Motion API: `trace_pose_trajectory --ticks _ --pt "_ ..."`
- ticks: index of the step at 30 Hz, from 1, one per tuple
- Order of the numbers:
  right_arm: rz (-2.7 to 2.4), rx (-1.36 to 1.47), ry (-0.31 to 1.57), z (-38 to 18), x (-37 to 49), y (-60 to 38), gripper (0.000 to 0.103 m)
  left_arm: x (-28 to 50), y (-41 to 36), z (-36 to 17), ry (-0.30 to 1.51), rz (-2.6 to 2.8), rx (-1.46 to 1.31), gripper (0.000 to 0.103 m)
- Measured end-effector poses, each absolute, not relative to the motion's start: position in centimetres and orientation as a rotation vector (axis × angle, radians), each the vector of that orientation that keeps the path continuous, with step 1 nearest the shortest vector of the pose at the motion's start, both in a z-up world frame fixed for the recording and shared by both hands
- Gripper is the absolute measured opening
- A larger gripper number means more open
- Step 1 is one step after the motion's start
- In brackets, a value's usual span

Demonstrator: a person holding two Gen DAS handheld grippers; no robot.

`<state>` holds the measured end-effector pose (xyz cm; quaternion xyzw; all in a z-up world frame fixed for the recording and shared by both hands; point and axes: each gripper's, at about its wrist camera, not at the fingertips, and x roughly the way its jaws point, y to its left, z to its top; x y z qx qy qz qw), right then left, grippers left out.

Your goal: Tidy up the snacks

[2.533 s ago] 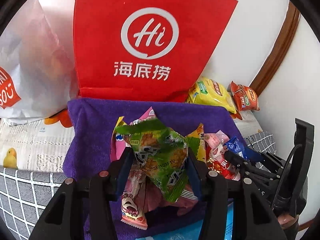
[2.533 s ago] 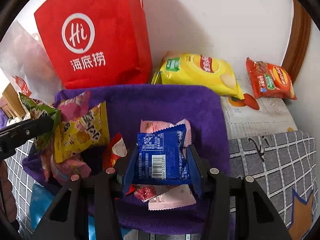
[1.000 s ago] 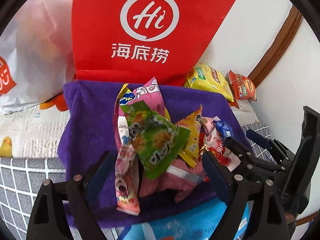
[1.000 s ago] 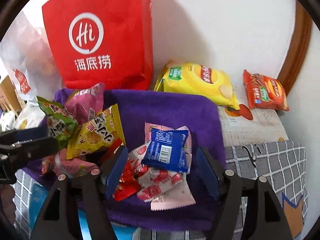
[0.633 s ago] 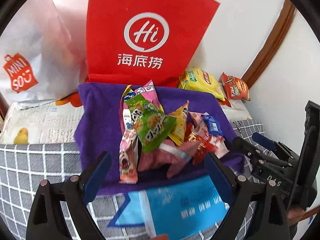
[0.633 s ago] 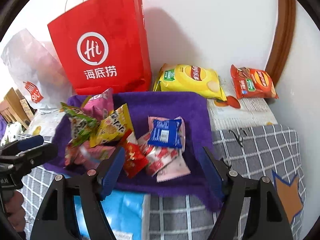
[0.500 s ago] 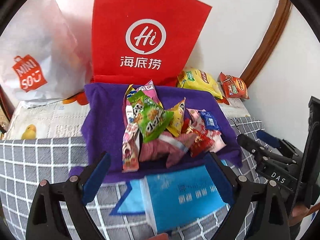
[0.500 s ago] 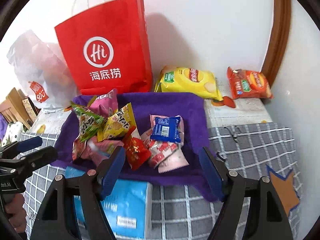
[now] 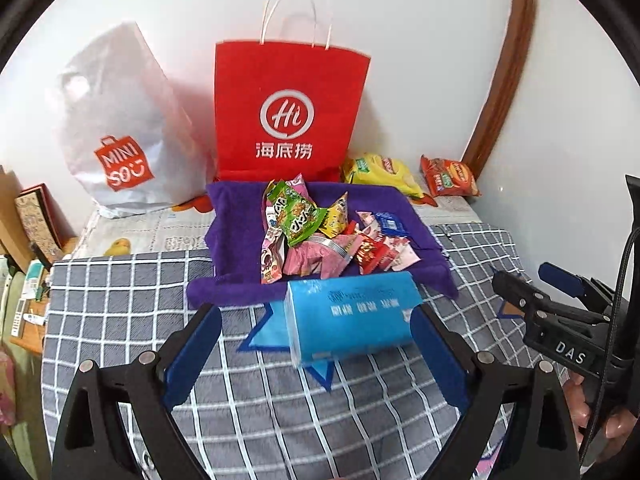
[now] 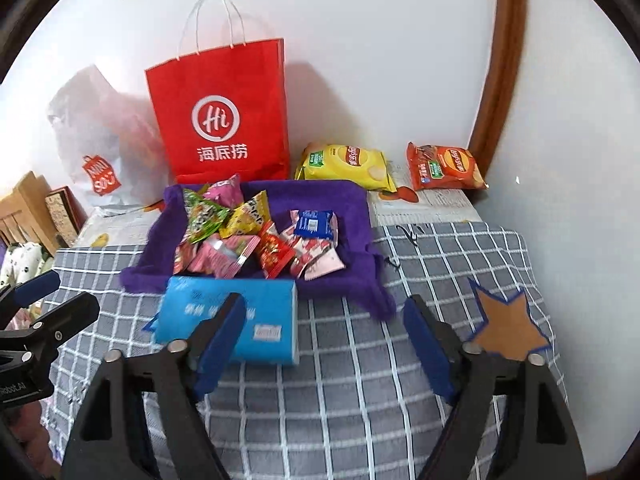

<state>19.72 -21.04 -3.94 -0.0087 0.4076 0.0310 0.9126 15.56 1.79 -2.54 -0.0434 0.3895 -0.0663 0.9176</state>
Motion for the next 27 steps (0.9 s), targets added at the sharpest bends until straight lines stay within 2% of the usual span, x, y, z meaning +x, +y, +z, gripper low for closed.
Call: trace_pose_trajectory --ticks 11,27 --pt "0.037 -0.001 0.743 -0.9 11.9 -23.0 0.095 8.4 0.6 -0.1 0.706 -0.1 -0.062 0.099" --pt "0.016 -0.016 0.685 0.5 6.5 -24.5 0.097 3.6 -0.8 1.3 0.643 -0.029 -0.029 0.1"
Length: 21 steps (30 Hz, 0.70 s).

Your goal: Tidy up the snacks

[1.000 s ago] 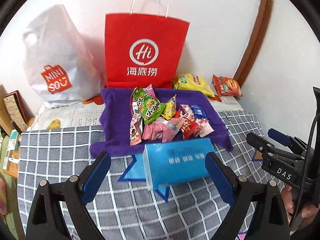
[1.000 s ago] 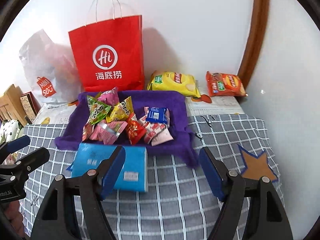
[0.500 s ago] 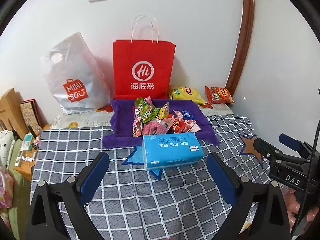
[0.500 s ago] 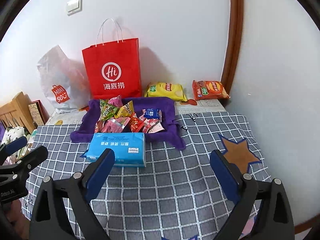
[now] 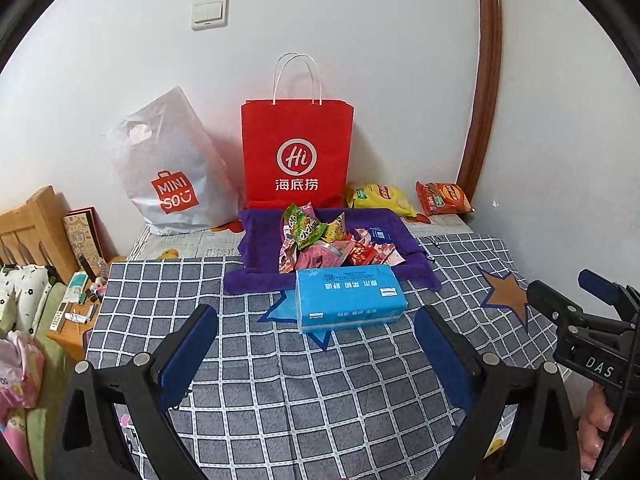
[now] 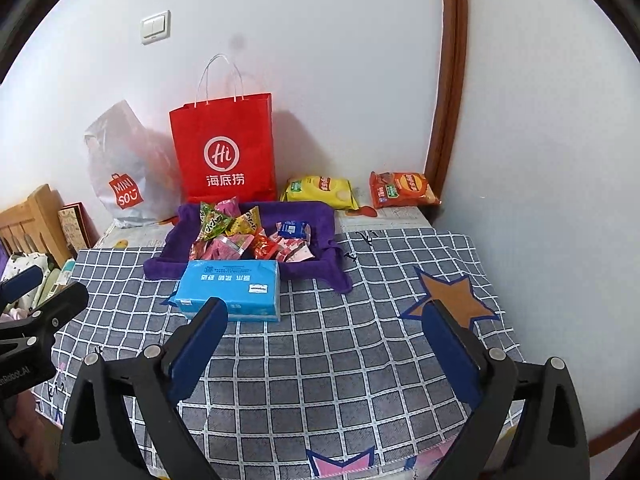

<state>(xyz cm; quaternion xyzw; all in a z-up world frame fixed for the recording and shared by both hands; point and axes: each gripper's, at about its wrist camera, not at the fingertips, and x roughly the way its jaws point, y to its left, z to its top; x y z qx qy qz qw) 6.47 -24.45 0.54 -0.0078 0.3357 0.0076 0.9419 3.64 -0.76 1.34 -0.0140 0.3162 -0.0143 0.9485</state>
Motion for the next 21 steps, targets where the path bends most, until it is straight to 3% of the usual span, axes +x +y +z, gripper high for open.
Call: trace_pose_trajectory --ticks 21 --pt "0.023 -0.043 0.673 0.7 4.8 -23.6 0.097 2.1 -0.8 1.6 0.623 -0.011 -0.027 0.1"
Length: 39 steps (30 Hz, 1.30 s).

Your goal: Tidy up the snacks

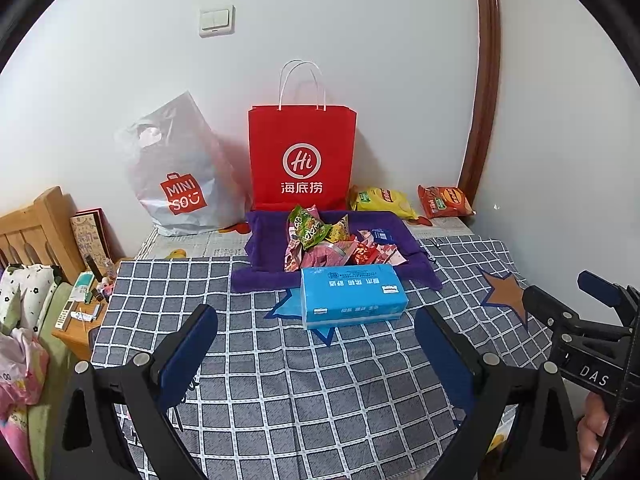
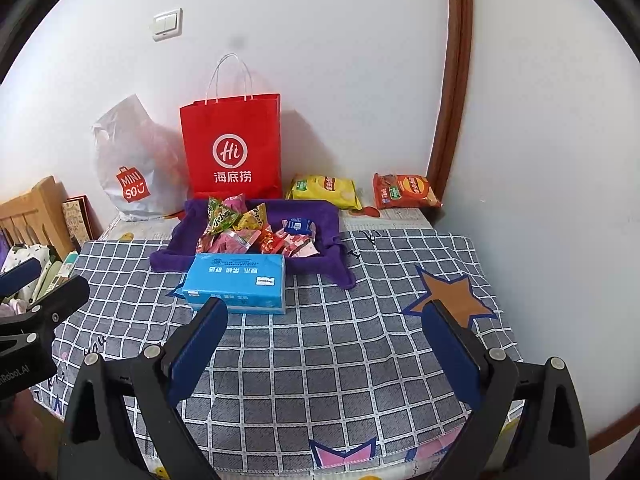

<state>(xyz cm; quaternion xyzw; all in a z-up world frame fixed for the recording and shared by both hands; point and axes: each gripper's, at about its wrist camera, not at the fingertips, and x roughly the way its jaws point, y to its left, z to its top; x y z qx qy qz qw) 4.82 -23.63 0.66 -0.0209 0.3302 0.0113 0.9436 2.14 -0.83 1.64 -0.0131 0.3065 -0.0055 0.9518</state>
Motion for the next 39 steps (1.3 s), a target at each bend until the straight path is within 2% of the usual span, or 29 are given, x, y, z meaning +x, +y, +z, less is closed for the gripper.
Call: trace_pose_trajectory --ticks 39 --pt "0.012 -0.032 0.667 1.0 4.47 -23.72 0.097 1.37 -1.17 2.22 0.611 -0.025 -0.024 0.1"
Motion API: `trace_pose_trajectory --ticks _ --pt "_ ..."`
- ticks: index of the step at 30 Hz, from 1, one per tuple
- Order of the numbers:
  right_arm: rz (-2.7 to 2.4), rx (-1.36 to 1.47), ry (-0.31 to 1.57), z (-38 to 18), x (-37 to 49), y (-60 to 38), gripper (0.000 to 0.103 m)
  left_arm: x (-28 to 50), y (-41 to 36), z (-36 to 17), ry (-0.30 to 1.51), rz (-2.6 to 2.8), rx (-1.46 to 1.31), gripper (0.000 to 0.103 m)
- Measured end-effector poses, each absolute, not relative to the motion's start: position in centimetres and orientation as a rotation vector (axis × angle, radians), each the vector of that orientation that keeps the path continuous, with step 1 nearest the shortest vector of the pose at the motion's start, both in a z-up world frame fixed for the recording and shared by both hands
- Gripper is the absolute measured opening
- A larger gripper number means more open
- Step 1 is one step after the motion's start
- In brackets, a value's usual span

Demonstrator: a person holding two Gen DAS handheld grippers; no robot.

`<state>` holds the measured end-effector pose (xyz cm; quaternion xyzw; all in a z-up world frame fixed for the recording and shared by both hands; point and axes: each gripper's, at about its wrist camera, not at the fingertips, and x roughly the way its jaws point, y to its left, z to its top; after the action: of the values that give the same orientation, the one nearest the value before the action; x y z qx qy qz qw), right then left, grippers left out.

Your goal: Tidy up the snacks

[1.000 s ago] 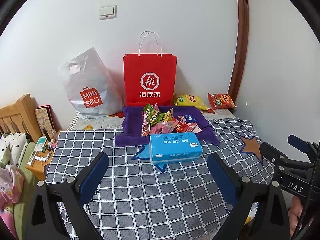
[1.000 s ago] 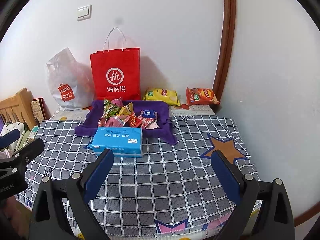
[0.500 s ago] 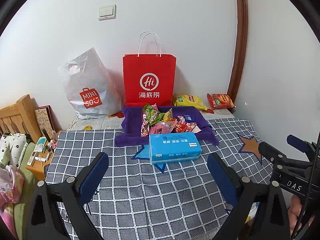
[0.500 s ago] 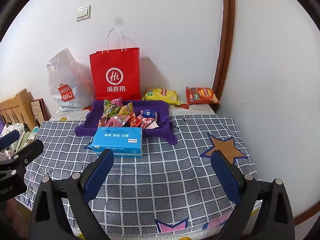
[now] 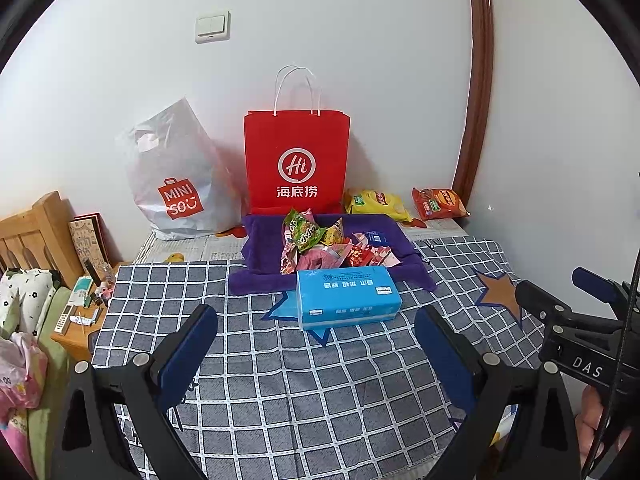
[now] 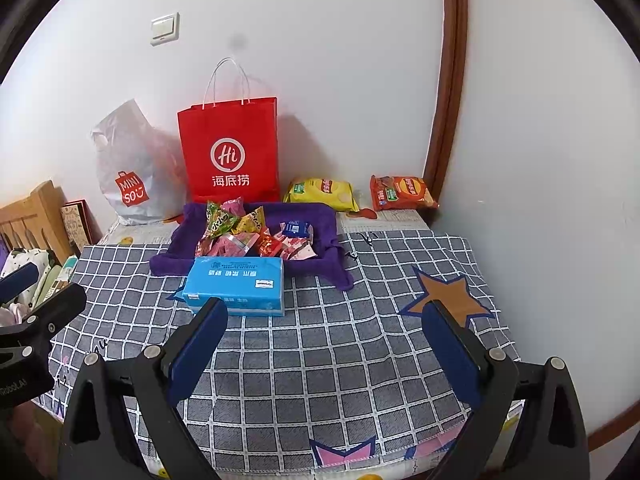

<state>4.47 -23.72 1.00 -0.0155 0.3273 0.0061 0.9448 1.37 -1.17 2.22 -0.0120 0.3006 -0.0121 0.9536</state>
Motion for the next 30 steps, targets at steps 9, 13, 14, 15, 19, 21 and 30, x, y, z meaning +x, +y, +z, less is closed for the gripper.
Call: trace_pose_trajectory --ticks 9,13,14,15,19,21,30 --pt "0.017 -0.043 0.666 1.18 4.47 -23.55 0.097 1.45 -1.06 2.65 0.605 -0.025 -0.023 0.1" --pt "0.018 -0.043 0.663 1.24 4.43 -23.51 0.097 1.43 -0.97 2.71 0.603 -0.023 -0.021 0.1" --pt "0.019 -0.044 0.662 1.25 4.42 -23.5 0.097 1.42 -0.99 2.71 0.603 -0.022 -0.022 0.1" --pt "0.019 -0.045 0.663 1.27 4.41 -23.44 0.097 1.35 -0.95 2.73 0.602 -0.023 -0.022 0.1" --pt "0.02 -0.047 0.663 1.28 4.42 -23.37 0.097 1.35 -0.94 2.74 0.601 -0.022 -0.021 0.1" --pt "0.019 -0.048 0.663 1.27 4.42 -23.37 0.097 1.32 -0.97 2.73 0.602 -0.021 -0.022 0.1" --pt "0.027 -0.041 0.665 1.32 4.3 -23.32 0.097 1.38 -0.89 2.82 0.603 -0.018 -0.021 0.1"
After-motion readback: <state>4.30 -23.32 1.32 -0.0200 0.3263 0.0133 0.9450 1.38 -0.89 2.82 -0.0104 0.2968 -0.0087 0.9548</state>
